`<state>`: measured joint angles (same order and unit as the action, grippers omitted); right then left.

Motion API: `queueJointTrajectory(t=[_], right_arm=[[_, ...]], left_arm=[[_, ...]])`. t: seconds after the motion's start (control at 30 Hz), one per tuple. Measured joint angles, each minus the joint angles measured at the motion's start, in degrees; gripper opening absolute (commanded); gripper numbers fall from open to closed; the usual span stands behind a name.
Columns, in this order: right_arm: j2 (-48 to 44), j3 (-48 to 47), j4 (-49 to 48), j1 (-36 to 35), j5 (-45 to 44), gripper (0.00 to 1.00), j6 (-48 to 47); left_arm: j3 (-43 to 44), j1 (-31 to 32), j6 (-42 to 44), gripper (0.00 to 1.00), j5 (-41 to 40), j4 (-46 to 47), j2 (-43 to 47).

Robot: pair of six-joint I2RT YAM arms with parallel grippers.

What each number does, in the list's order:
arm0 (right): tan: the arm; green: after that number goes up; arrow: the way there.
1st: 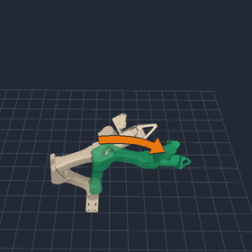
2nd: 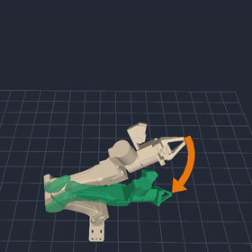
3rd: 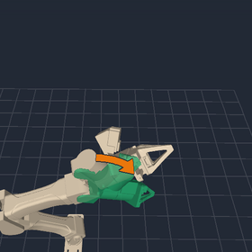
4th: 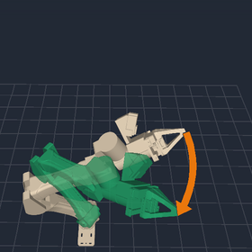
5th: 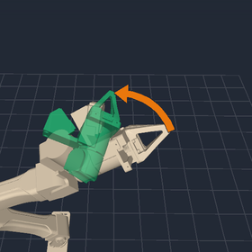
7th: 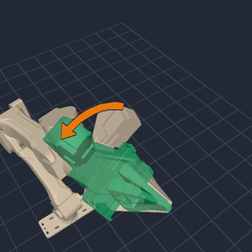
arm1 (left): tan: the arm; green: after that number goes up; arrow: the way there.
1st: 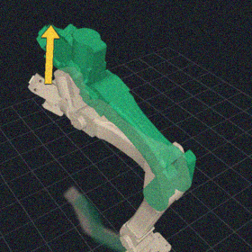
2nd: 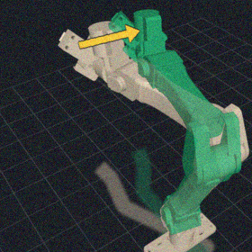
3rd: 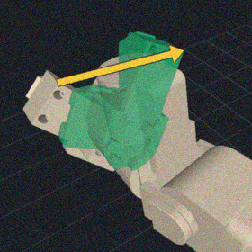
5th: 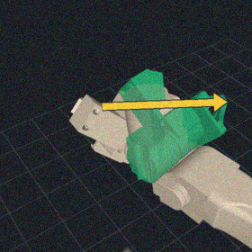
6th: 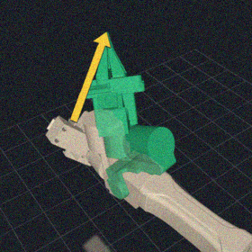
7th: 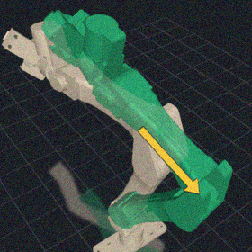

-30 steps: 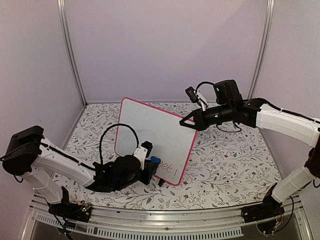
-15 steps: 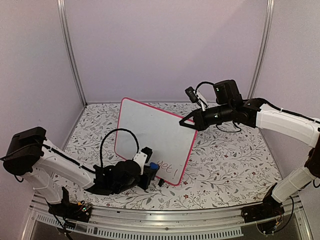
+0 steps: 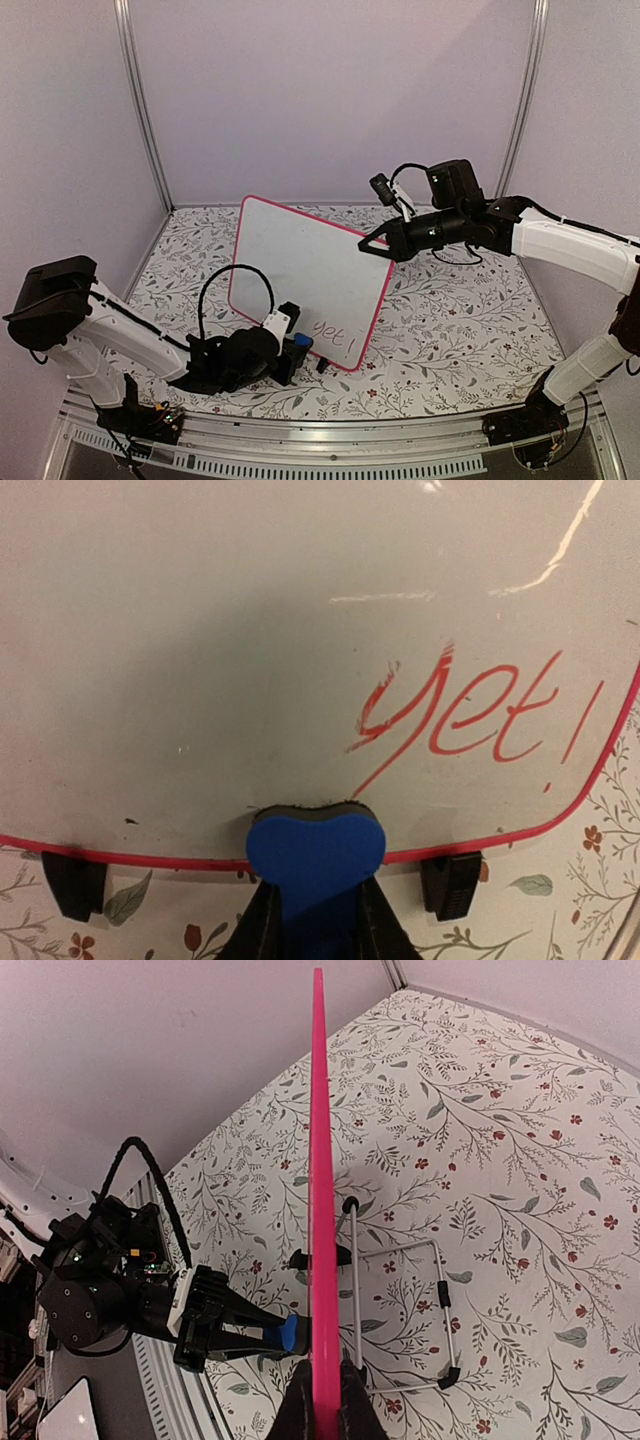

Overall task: Erase the whiteboard
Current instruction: Erase the center of the whiteboard.

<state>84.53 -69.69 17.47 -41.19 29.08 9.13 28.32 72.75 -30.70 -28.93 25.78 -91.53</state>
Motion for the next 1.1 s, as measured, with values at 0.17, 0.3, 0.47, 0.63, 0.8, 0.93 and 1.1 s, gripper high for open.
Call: queueJointTrajectory(t=[0.17,0.3,0.47,0.63,0.8,0.93,1.1], right_arm=[[0.2,0.0,-0.3,0.0,0.3,0.0,-0.1],[0.3,0.0,-0.4,0.0,0.6,0.0,-0.4],[0.3,0.0,-0.4,-0.1,0.6,0.0,-0.4],[0.3,0.0,-0.4,0.0,0.6,0.0,-0.4],[0.3,0.0,-0.4,-0.1,0.6,0.0,-0.4],[0.3,0.0,-0.4,0.0,0.4,0.0,-0.3],[0.3,0.0,-0.4,0.0,0.2,0.0,-0.2]], left_arm=[[0.0,0.0,0.8,0.02,-0.3,-1.4,1.2],[1.9,0.0,3.1,0.02,-1.7,-3.4,2.7],[5.8,0.0,6.4,0.02,-3.7,-4.9,2.8],[6.9,0.0,8.4,0.02,-4.9,-5.6,2.8],[6.9,-0.1,9.1,0.02,-5.1,-5.6,2.6],[7.0,-0.1,9.2,0.02,-5.6,-4.6,1.5],[6.8,-0.1,8.4,0.02,-5.9,-3.3,0.7]])
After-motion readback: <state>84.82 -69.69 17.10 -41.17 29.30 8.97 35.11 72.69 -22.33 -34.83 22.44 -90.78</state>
